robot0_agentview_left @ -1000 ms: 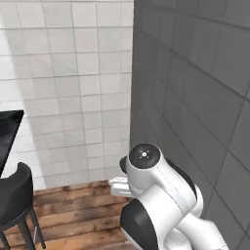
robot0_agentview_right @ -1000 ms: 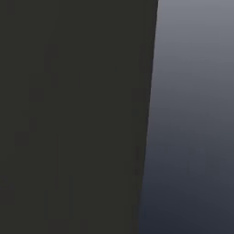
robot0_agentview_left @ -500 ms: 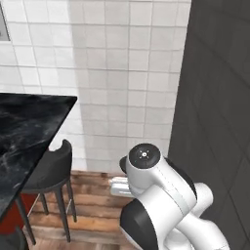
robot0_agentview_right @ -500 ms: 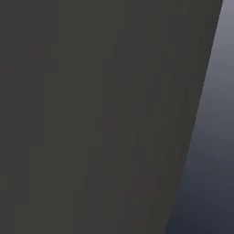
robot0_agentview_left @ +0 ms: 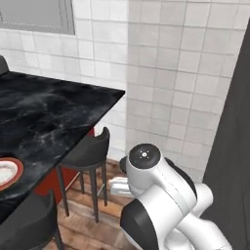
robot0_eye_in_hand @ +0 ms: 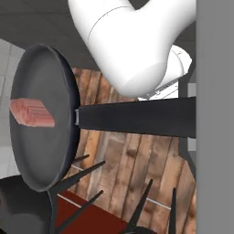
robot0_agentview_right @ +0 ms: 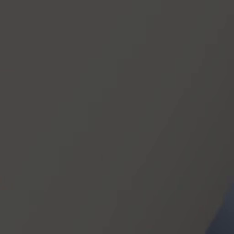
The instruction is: Pick up the pan with the steak in it and place it on the dining table. Then place the steak on the plate.
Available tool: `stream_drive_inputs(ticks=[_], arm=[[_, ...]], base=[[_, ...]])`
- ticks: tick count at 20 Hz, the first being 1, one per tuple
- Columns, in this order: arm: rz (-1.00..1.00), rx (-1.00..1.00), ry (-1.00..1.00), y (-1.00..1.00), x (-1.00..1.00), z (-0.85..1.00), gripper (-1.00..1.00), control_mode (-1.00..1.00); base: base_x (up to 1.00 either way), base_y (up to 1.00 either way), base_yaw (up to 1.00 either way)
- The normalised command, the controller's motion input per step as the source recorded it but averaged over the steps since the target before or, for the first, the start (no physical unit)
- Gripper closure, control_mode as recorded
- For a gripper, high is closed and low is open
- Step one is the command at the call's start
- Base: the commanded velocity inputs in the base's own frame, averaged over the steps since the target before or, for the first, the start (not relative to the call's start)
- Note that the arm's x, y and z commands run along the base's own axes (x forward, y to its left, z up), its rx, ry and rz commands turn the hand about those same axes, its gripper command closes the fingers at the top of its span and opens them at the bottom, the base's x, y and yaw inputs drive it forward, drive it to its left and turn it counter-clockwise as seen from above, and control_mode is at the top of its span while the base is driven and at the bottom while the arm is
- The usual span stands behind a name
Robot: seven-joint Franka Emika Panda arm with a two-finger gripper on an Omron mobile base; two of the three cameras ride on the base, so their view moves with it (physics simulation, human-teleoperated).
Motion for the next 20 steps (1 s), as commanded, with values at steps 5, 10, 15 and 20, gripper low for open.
stream_drive_inputs(ticks=[5,10,15,20], arm=[[0.0,0.0,0.0,0.0,0.0,0.0,1.0,1.0],[0.0,0.0,0.0,0.0,0.0,0.0,1.0,1.0],[0.0,0.0,0.0,0.0,0.0,0.0,1.0,1.0],[0.0,0.0,0.0,0.0,0.0,0.0,1.0,1.0]], base=[[0.0,0.01,0.49],[0.0,0.0,0.5],[0.0,0.0,0.5],[0.0,0.0,0.5]])
